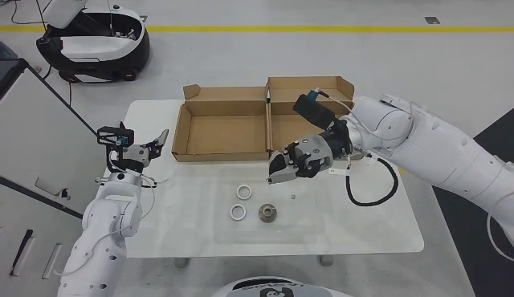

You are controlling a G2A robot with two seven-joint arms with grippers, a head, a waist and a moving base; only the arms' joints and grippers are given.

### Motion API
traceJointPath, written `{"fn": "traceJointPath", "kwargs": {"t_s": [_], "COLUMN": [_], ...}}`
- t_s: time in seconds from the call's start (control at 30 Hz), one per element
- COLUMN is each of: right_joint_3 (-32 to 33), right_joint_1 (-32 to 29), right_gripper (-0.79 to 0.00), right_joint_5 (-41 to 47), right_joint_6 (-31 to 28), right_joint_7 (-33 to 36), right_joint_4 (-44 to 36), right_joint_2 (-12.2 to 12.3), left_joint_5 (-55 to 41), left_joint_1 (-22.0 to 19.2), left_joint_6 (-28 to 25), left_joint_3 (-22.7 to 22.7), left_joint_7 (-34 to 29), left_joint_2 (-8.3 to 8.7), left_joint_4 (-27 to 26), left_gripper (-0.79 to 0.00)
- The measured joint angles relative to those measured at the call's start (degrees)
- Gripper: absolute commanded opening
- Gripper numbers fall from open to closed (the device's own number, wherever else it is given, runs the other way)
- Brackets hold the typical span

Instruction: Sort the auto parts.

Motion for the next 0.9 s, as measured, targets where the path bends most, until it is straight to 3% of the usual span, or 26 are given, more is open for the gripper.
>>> {"fn": "traceJointPath", "kwargs": {"t_s": [0.2, 0.43, 0.9], "right_joint_3": [4.72, 13.73, 28.56], "right_joint_1": [-4.68, -11.61, -23.52], "right_gripper": [-0.785, -0.785, -0.785], "right_joint_5": [5.44, 13.9, 25.57], "right_joint_6": [-0.04, -0.04, -0.04], "right_joint_7": [-5.37, -1.23, 0.1], "right_joint_4": [-4.15, -8.21, -14.19], "right_joint_2": [0.02, -0.64, -5.72], "left_joint_5": [0.0, 0.0, 0.0], "left_joint_1": [0.0, 0.0, 0.0], "left_joint_6": [0.0, 0.0, 0.0], "left_joint_3": [0.0, 0.0, 0.0], "left_joint_7": [0.0, 0.0, 0.0], "left_joint_2": [0.0, 0.0, 0.0], "left_joint_4": [0.0, 0.0, 0.0], "left_gripper": [0.0, 0.0, 0.0]}}
